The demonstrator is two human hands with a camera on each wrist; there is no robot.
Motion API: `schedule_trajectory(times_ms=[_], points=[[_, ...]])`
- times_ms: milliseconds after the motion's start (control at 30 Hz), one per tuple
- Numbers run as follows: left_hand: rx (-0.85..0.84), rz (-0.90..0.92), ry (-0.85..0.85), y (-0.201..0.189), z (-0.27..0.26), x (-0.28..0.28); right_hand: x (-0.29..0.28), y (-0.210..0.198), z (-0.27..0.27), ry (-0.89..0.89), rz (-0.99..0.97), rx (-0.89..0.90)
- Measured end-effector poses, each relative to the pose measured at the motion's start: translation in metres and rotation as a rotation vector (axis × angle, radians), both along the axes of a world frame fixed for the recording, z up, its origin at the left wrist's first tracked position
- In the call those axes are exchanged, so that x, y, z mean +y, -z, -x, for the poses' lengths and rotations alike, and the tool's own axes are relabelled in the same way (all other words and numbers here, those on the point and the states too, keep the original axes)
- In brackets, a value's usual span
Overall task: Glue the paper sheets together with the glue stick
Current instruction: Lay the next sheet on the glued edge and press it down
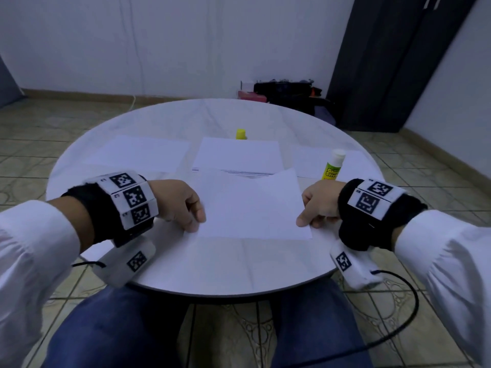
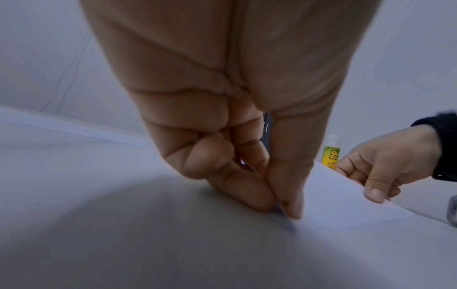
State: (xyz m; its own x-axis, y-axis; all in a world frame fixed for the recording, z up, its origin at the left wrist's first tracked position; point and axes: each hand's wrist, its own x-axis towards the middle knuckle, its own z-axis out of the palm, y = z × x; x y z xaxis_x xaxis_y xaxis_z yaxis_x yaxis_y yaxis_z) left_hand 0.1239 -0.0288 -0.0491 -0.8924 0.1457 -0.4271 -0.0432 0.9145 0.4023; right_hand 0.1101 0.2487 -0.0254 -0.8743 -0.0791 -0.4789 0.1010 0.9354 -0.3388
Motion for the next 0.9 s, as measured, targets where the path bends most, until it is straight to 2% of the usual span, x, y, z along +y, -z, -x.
schedule_trajectory(times_ms=[500,733,800,900], points=[[-0.001,0.043,0.007,0.003,0.002,-0.002,0.0,0.004,0.001,-0.001,-0.011,0.028],[-0.004,0.138,0.054,0.002,0.009,0.0,-0.01,0.007,0.006,-0.08,-0.348,0.138],[-0.028,0.165,0.055,0.002,0.012,-0.003,-0.012,0.007,0.009,-0.157,-0.399,0.144],[-0.038,0.314,0.065,-0.002,0.013,-0.002,-0.021,0.005,0.013,-0.344,-0.476,0.103]])
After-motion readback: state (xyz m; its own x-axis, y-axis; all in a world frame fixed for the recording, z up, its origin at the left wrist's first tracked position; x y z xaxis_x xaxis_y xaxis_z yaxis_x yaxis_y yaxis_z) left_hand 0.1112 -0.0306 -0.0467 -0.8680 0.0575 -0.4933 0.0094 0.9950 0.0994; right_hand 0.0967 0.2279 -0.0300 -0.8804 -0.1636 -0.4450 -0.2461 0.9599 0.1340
